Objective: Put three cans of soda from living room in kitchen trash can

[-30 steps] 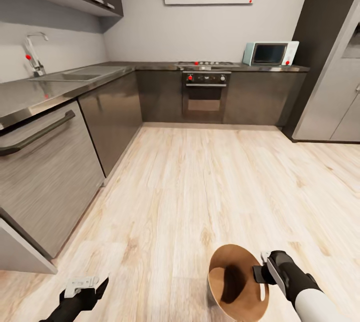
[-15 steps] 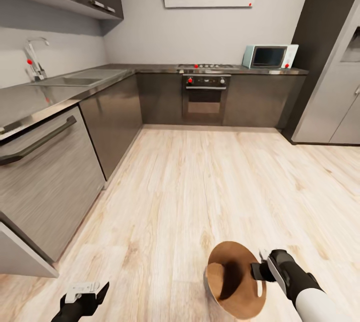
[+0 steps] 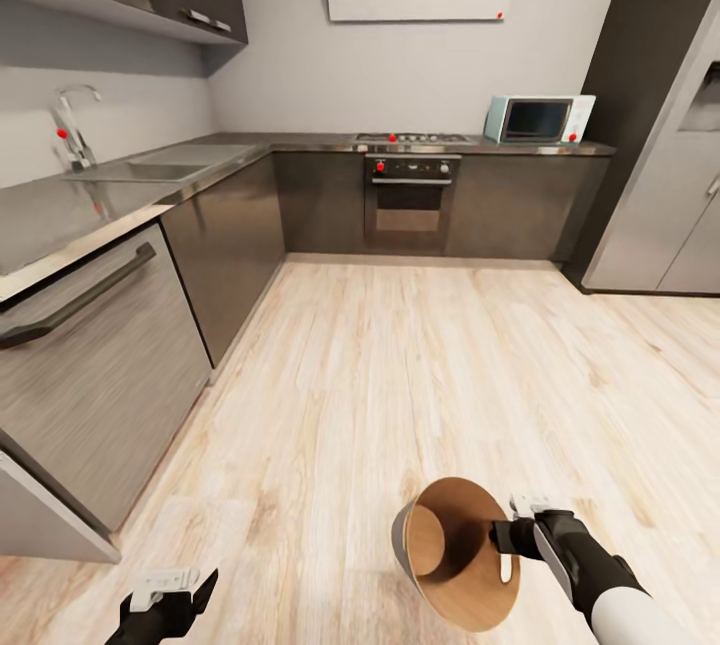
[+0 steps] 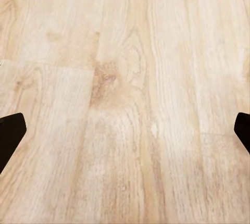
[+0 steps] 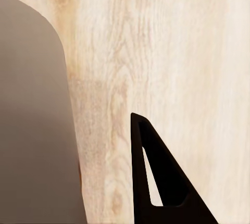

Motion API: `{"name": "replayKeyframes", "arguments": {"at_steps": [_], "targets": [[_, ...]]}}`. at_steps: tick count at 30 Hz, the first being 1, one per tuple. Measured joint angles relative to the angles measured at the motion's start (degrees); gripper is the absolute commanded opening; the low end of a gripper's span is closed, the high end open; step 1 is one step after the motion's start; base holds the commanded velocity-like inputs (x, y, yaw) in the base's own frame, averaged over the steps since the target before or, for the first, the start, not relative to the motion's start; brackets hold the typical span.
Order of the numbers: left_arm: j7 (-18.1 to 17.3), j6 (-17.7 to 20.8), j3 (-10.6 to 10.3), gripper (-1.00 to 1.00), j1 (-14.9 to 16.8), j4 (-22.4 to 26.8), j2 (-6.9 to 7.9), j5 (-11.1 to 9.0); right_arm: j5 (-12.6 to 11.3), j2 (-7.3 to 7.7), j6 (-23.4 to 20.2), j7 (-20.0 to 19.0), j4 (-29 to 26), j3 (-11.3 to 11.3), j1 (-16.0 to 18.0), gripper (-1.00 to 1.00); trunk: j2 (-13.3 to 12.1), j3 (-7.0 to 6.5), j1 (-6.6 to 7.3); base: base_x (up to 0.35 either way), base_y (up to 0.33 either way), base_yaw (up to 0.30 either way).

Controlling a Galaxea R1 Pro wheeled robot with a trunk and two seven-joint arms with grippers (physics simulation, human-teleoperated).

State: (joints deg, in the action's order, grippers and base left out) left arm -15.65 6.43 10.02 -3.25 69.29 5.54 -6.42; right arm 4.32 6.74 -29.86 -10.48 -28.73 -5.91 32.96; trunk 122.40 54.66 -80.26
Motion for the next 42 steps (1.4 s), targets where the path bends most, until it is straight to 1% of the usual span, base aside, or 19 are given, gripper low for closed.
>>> {"name": "replayKeyframes", "arguments": {"at_steps": [10, 13, 16, 27, 42], "targets": [[0.01, -0.26, 0.0, 1.0, 0.0, -0.66, 0.0, 0.0, -0.02, 0.17, 0.54, -0.04, 0.02, -0.28, -0.1, -1.0, -4.01, -1.8, 2.2, 0.0, 0.0, 0.0], [0.01, -0.29, 0.0, 1.0, 0.0, -0.71, 0.0, 0.0, 0.1, 0.19, 0.57, -0.04, -0.03, -1.5, -0.1, -1.0, -5.21, -2.33, 2.86, 0.0, 0.0, 0.0], [0.01, -0.55, 0.0, 1.0, 0.0, -0.78, 0.0, 0.0, -0.08, 0.16, 0.56, -0.06, -0.05, -1.83, -0.1, -1.0, -6.42, -2.87, 3.51, 0.0, 0.0, 0.0], [0.01, -1.04, 0.0, 1.0, 0.0, -0.82, 0.0, 0.02, -0.02, 0.17, 0.56, -0.05, -0.06, -2.11, -0.11, -1.0, -10.83, -4.86, 5.93, 0.0, 0.0, -0.003], [0.01, -1.07, 0.0, 1.0, 0.01, -0.82, 0.0, 0.09, -0.19, 0.04, 0.56, -0.21, -0.07, -2.13, -0.34, -1.0, -16.84, -8.63, 9.23, 0.0, 0.0, -0.069]]}}
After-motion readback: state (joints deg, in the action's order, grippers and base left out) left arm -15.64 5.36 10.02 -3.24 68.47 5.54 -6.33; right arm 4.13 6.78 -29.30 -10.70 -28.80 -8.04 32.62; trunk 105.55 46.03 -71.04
